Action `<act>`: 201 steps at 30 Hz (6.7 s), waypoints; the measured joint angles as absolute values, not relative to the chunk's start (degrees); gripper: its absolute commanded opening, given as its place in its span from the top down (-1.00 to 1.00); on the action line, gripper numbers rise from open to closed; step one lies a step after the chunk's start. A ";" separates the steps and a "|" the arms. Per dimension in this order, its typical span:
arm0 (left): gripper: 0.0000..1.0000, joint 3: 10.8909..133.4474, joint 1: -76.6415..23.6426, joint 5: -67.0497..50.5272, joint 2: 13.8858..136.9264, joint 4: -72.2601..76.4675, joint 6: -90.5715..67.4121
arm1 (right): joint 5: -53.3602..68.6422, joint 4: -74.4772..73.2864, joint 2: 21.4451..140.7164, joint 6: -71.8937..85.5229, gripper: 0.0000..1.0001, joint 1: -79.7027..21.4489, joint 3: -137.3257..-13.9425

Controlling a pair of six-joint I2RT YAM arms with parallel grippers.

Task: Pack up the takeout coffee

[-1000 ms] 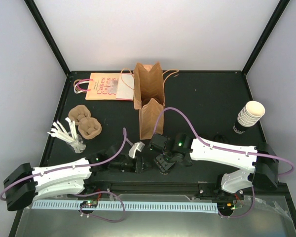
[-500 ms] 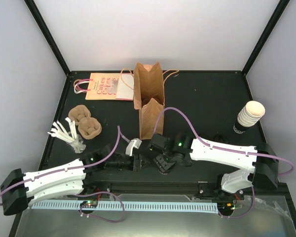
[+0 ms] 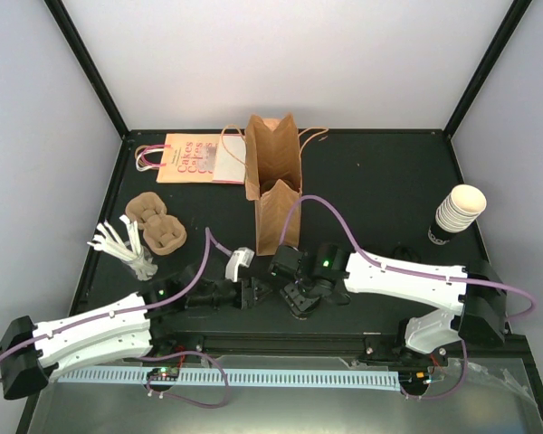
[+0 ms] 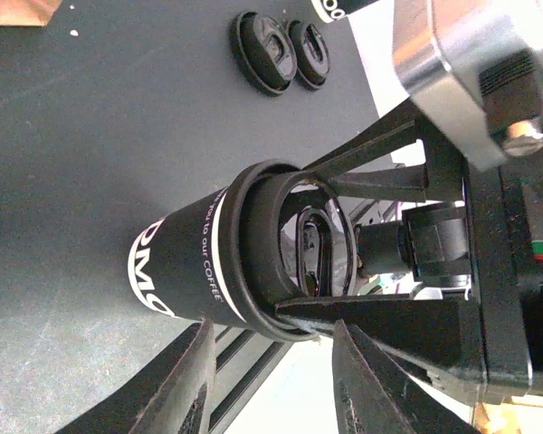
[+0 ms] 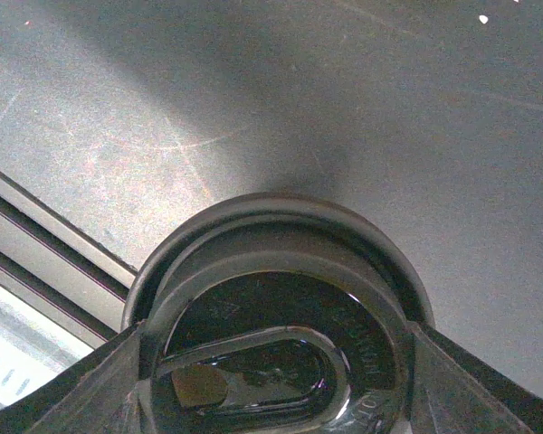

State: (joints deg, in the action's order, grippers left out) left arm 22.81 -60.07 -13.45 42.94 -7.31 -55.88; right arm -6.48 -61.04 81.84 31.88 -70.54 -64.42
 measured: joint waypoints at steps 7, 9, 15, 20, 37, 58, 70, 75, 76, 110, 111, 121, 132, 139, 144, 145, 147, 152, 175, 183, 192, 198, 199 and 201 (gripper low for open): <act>0.20 23.00 -59.99 -12.62 42.94 -7.14 -55.11 | -6.76 -62.59 83.11 32.38 -0.46 -70.72 -66.17; 0.19 23.00 -59.94 -12.64 44.05 -6.81 -55.05 | -6.83 -62.63 83.09 32.51 -0.46 -70.74 -66.15; 0.18 23.00 -58.48 -13.58 48.77 -3.66 -55.05 | -6.92 -61.95 82.06 33.08 -0.47 -70.74 -65.12; 0.17 23.03 -57.82 -15.53 52.16 -0.47 -55.05 | -6.94 -60.95 81.08 33.21 -0.51 -70.74 -64.16; 0.10 26.28 -56.14 -23.40 61.98 4.56 -53.69 | -7.05 -60.25 80.49 33.30 -0.51 -70.74 -63.59; 0.10 30.92 -55.18 -26.59 71.40 4.38 -50.41 | -7.81 -60.25 79.44 33.10 -0.67 -70.81 -62.85; 0.11 33.95 -55.64 -25.52 72.03 -0.67 -48.25 | -10.07 -61.56 79.20 33.10 -0.98 -71.02 -62.96; 0.11 34.50 -55.90 -24.99 72.03 -1.72 -47.90 | -10.46 -61.80 78.76 33.17 -1.00 -71.02 -62.96; 0.10 34.52 -55.96 -24.88 72.03 -1.72 -47.90 | -10.50 -61.80 78.54 33.17 -1.00 -71.02 -62.96; -0.46 39.46 -56.93 -22.02 70.22 -8.47 -46.68 | -0.75 -52.62 50.06 36.42 -0.88 -52.80 -46.94; -0.47 40.21 -57.06 -21.91 69.97 -9.19 -46.37 | 0.62 -52.27 49.89 36.60 -0.86 -51.81 -46.04; -0.84 52.21 -64.53 -12.58 69.97 -24.12 -41.36 | 10.35 -48.51 41.63 42.94 -0.59 -50.11 -35.64; -0.97 72.34 -72.95 -0.47 86.30 -44.47 -37.10 | 10.87 -48.25 35.27 49.98 -0.43 -48.53 -31.42; -0.94 74.59 -73.38 0.56 89.82 -49.63 -35.88 | 12.23 -47.53 34.48 51.33 -0.39 -48.45 -29.19; -0.87 77.03 -73.38 1.45 91.96 -52.03 -35.09 | 12.67 -46.65 34.85 51.37 -0.39 -48.45 -29.17; -0.87 77.25 -73.38 1.45 92.16 -52.16 -34.96 | 12.71 -46.48 34.96 51.37 -0.38 -48.45 -29.17; -0.87 77.65 -73.47 1.45 92.40 -52.27 -34.50 | 12.82 -46.24 35.03 51.37 -0.38 -48.45 -29.15; -0.86 77.76 -73.60 1.41 92.84 -52.31 -33.65 | 13.10 -45.78 35.09 51.37 -0.37 -48.45 -28.49; -0.54 79.92 -73.78 2.52 96.95 -54.11 -30.68 | 14.17 -43.59 35.68 51.57 -0.36 -48.38 -27.35; -0.40 80.29 -73.93 2.66 97.25 -54.54 -30.59 | 15.07 -42.22 35.14 52.49 -0.21 -48.16 -26.33; -0.38 80.27 -73.91 2.66 97.27 -54.65 -30.61 | 15.68 -41.41 35.68 52.69 -0.19 -48.12 -26.22; -0.36 80.20 -73.91 2.68 97.27 -54.87 -30.63 | 16.67 -40.05 36.10 52.66 -0.10 -48.03 -25.67; -0.35 80.20 -73.91 2.70 97.27 -55.05 -30.63 | 17.12 -39.24 35.97 52.66 -0.10 -47.88 -25.19; -0.35 80.16 -73.89 2.72 97.27 -55.24 -30.68 | 17.69 -37.98 35.40 52.71 -0.10 -47.77 -24.29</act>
State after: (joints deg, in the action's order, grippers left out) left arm 80.16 -73.89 2.72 97.27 -55.24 -30.68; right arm 17.69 -37.98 35.40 52.71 -47.77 -24.29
